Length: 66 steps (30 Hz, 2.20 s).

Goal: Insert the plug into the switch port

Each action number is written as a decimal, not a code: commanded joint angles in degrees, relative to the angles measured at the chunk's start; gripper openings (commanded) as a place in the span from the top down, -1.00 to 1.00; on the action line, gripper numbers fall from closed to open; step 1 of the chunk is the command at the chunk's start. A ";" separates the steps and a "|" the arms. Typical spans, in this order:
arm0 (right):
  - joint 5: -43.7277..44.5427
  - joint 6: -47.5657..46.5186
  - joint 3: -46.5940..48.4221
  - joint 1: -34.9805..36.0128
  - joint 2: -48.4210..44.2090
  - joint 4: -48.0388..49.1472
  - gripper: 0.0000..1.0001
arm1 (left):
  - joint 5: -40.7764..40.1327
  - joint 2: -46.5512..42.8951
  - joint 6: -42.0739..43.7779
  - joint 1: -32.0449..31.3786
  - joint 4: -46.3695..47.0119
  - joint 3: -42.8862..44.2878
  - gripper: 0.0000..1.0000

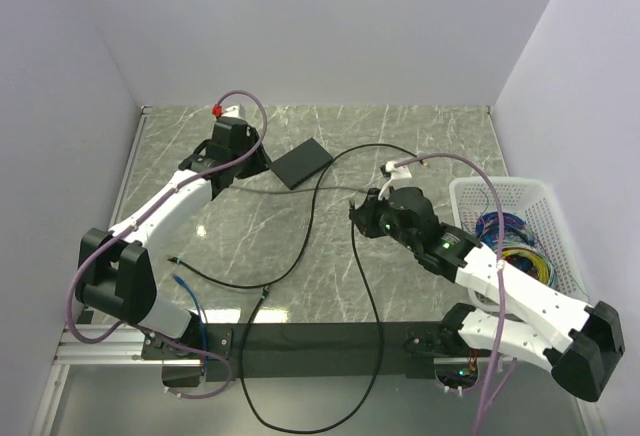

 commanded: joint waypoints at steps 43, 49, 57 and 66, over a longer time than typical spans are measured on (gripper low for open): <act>-10.30 -8.69 54.52 -6.68 71.82 -9.43 1.00 | 22.53 47.28 4.91 9.01 12.37 34.73 0.08; -9.43 -9.13 57.07 -6.68 72.61 -10.22 1.00 | 22.79 47.81 6.49 9.01 12.10 34.82 0.09; -8.46 -9.22 56.99 -7.91 72.35 -11.46 1.00 | 22.53 46.85 8.25 9.01 11.22 34.47 0.09; -8.11 -10.01 58.04 -8.70 71.73 -12.60 1.00 | 23.32 47.37 7.55 8.93 10.61 36.05 0.08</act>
